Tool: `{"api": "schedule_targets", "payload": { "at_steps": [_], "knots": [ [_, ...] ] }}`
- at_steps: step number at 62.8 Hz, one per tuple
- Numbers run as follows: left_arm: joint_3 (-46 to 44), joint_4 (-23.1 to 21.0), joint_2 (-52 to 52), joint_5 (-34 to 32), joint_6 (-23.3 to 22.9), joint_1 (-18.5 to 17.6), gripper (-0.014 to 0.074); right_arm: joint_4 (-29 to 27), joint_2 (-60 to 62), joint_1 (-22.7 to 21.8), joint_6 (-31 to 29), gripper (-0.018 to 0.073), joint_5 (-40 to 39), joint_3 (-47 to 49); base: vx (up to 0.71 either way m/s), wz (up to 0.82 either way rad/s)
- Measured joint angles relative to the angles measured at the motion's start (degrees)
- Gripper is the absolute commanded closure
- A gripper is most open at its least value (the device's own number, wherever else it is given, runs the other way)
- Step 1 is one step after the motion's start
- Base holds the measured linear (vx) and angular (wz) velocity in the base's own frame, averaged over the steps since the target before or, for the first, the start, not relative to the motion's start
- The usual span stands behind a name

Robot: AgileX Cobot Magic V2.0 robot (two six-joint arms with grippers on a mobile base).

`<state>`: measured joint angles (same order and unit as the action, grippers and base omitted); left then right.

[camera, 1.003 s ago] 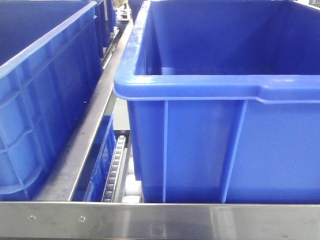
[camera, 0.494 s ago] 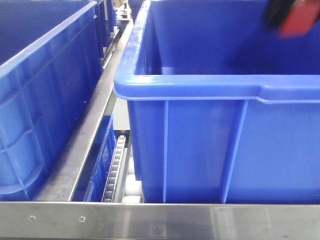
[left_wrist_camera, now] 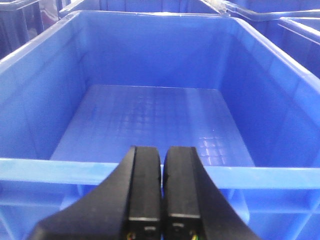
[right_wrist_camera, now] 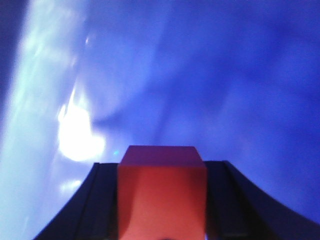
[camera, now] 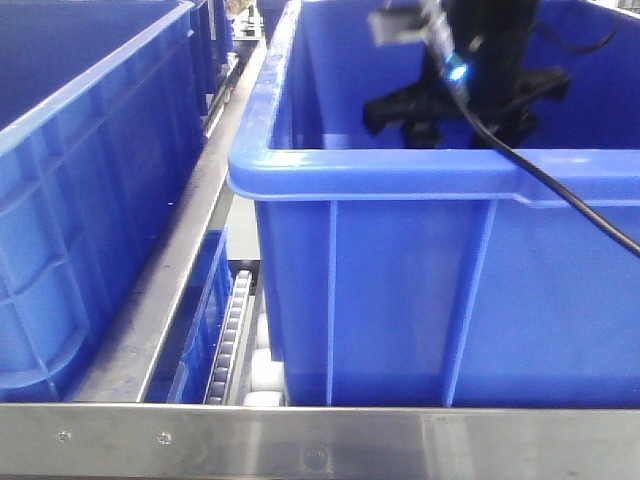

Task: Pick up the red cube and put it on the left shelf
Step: 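Lower the right gripper with the red cube into the blue crate, then open the right gripper to release the red cube into the crate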

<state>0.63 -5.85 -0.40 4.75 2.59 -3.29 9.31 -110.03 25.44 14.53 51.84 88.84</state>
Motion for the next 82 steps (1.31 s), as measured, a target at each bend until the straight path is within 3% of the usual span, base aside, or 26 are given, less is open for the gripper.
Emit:
{"api": "schedule_targets", "payload": {
  "at_steps": [24, 27, 42, 52, 71, 82],
  "knots": [
    [0.0, 0.0, 0.0, 0.0, 0.0, 0.0, 0.0495, 0.7, -3.9, -0.9, 0.0, 0.0465, -0.5, 0.3, 0.0, 0.0],
    [0.0, 0.0, 0.0, 0.0, 0.0, 0.0, 0.0495, 0.7, -4.0, -1.3, -0.1, 0.0428, -0.4, 0.3, 0.0, 0.0],
    [0.0, 0.0, 0.0, 0.0, 0.0, 0.0, 0.0495, 1.0, -4.0, -2.3, -1.3, 0.006, 0.7, 0.5, 0.0, 0.0],
    [0.0, 0.0, 0.0, 0.0, 0.0, 0.0, 0.0495, 1.1, -4.0, -2.3, -1.5, -0.0043, 1.7, 0.5, 0.0, 0.0],
    [0.0, 0.0, 0.0, 0.0, 0.0, 0.0, 0.0495, 1.3, 0.8, -2.3, -1.6, -0.002, 2.1, 1.0, 0.0, 0.0],
    [0.0, 0.0, 0.0, 0.0, 0.0, 0.0, 0.0495, 1.7, 9.5, -2.3, -1.8, 0.0139, 1.5, 0.2, 0.0, 0.0]
  ]
}}
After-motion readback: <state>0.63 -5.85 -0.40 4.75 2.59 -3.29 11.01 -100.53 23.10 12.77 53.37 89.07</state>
